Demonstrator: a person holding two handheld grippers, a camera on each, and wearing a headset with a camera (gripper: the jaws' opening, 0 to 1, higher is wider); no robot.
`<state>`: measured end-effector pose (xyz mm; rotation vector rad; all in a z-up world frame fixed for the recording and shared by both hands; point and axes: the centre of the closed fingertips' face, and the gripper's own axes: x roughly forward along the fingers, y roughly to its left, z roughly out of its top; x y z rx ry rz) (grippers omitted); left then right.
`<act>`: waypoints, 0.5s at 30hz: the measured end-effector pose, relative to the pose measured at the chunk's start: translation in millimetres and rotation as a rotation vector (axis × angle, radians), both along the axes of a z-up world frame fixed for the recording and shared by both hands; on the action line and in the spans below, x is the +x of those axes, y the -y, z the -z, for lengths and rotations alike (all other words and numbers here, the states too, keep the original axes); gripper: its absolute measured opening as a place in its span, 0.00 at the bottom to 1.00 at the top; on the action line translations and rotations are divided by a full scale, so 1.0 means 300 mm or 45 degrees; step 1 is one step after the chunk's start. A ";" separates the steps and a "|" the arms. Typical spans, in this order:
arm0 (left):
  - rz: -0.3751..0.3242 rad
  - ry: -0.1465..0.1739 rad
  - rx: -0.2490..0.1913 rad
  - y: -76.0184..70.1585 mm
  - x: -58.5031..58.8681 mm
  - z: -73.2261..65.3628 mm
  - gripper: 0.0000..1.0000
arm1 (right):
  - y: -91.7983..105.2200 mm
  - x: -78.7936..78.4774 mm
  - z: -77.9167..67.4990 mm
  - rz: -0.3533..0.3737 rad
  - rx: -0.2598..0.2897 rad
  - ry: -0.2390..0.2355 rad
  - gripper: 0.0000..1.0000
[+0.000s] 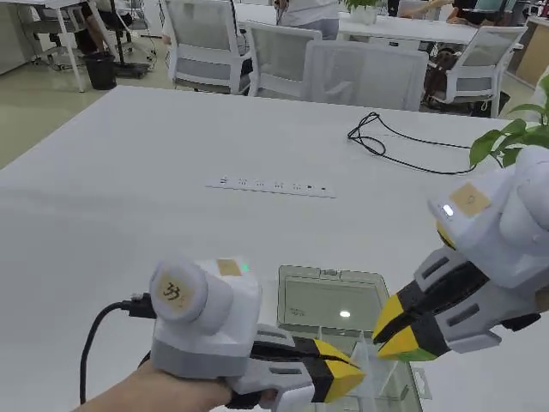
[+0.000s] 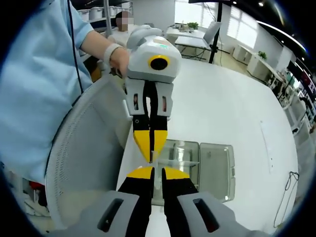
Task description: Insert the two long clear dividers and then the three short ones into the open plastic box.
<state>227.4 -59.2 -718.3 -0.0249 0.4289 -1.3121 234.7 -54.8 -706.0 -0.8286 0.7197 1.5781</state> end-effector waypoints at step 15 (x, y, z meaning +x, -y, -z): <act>0.080 0.153 0.038 0.012 -0.016 -0.006 0.00 | 0.025 -0.030 0.020 -0.086 -0.076 -0.068 0.05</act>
